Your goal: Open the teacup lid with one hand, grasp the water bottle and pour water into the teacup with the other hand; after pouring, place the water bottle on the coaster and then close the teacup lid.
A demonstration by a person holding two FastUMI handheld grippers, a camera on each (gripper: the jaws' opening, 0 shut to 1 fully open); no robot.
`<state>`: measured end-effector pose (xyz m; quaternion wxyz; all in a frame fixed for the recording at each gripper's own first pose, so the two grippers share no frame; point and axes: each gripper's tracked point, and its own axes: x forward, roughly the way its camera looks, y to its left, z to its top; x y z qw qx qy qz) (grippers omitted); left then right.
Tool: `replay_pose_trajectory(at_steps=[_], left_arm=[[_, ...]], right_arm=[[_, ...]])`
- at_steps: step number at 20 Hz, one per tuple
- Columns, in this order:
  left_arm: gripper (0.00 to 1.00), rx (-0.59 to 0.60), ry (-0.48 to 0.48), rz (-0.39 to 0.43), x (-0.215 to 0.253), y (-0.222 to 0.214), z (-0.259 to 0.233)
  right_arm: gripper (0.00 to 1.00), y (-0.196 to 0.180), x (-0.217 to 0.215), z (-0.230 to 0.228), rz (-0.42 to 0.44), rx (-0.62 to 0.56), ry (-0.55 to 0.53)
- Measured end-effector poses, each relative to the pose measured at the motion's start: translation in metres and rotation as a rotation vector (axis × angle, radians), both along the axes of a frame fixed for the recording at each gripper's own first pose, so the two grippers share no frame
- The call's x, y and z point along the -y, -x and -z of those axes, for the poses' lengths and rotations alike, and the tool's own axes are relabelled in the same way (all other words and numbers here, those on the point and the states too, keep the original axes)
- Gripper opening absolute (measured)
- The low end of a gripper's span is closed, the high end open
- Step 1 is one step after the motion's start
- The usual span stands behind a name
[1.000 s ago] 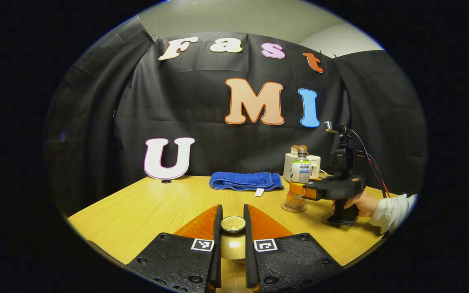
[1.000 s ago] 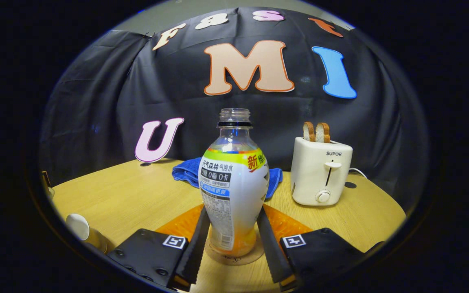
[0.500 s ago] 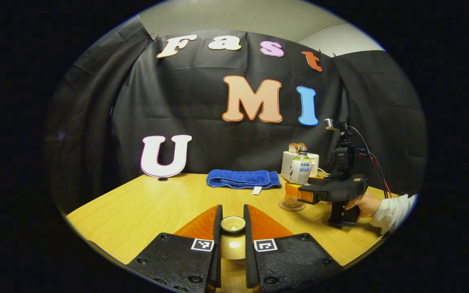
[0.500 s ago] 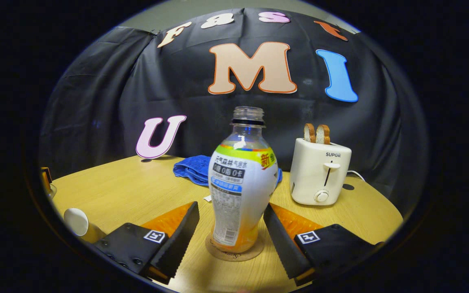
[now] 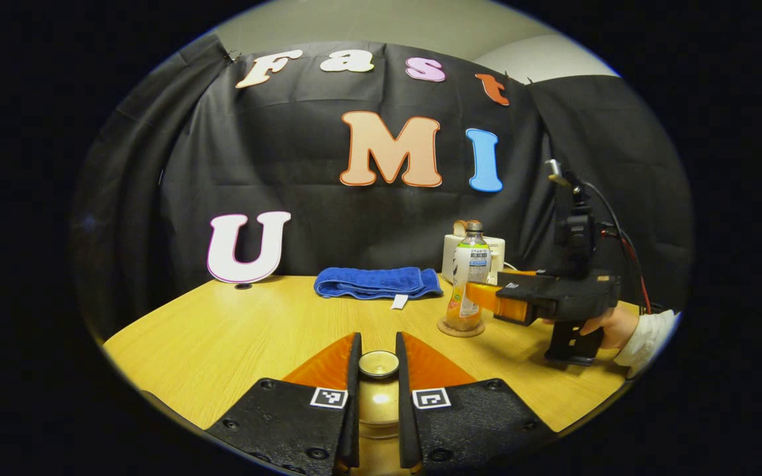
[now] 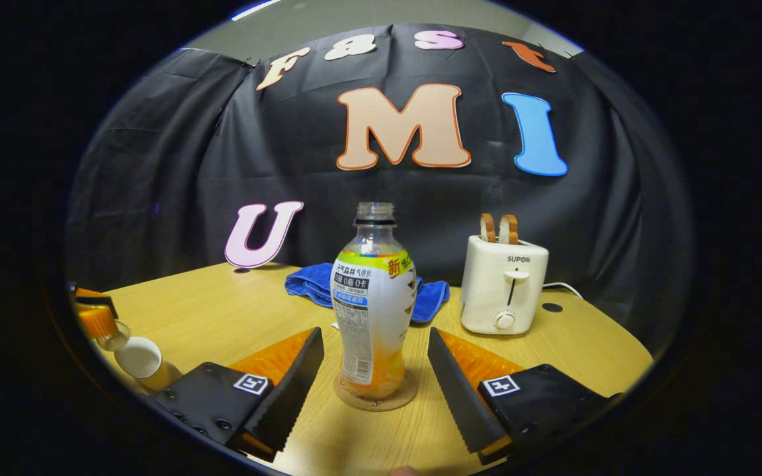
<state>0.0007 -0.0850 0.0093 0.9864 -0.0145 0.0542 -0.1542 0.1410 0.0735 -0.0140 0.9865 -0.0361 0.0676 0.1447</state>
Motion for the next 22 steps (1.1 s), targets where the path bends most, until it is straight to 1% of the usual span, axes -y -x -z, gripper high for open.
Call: replay_pose_trajectory(at_steps=[3, 5, 9, 10, 11, 12, 14, 15, 16, 18, 19, 20, 21, 22], left_arm=[[0.21, -0.022, -0.003, 0.002, 0.004, -0.004, 0.011], [0.21, -0.028, 0.006, 0.002, 0.006, -0.006, 0.014], [0.22, -0.032, 0.000, -0.013, 0.004, -0.008, 0.019], [0.22, -0.038, 0.001, -0.016, 0.004, -0.009, 0.022], [0.22, -0.043, 0.005, -0.017, 0.004, -0.009, 0.024], [0.22, -0.048, 0.007, -0.017, 0.005, -0.008, 0.026], [0.23, -0.052, 0.008, -0.019, 0.005, -0.009, 0.029], [0.24, -0.050, 0.006, -0.023, 0.005, -0.009, 0.029], [0.24, -0.040, 0.006, -0.026, 0.005, -0.011, 0.028], [0.25, -0.039, 0.000, -0.024, 0.005, -0.011, 0.028], [0.26, -0.037, -0.004, -0.026, 0.006, -0.011, 0.028], [0.29, -0.029, -0.007, -0.032, 0.005, -0.011, 0.027], [0.31, -0.021, -0.006, -0.035, 0.005, -0.012, 0.026], [0.39, -0.016, -0.005, -0.047, 0.002, -0.010, 0.025]], right_arm=[[0.95, 0.016, 0.005, -0.019, -0.011, 0.042, -0.023], [1.00, 0.025, 0.008, -0.028, -0.014, 0.064, -0.033], [1.00, 0.038, 0.012, -0.043, -0.021, 0.087, -0.064], [0.95, 0.040, 0.013, -0.045, -0.020, 0.092, -0.069], [0.95, 0.042, 0.013, -0.046, -0.021, 0.092, -0.072], [1.00, 0.044, 0.013, -0.045, -0.022, 0.092, -0.075], [1.00, 0.047, 0.013, -0.044, -0.024, 0.085, -0.081], [0.95, 0.049, 0.013, -0.044, -0.024, 0.082, -0.087], [0.95, 0.051, 0.013, -0.044, -0.025, 0.082, -0.094], [1.00, 0.055, 0.013, -0.044, -0.024, 0.080, -0.101], [0.95, 0.057, 0.014, -0.044, -0.024, 0.079, -0.103], [0.95, 0.058, 0.014, -0.044, -0.022, 0.079, -0.104], [1.00, 0.061, 0.014, -0.043, -0.022, 0.076, -0.104], [1.00, 0.064, 0.014, -0.042, -0.022, 0.072, -0.107]])
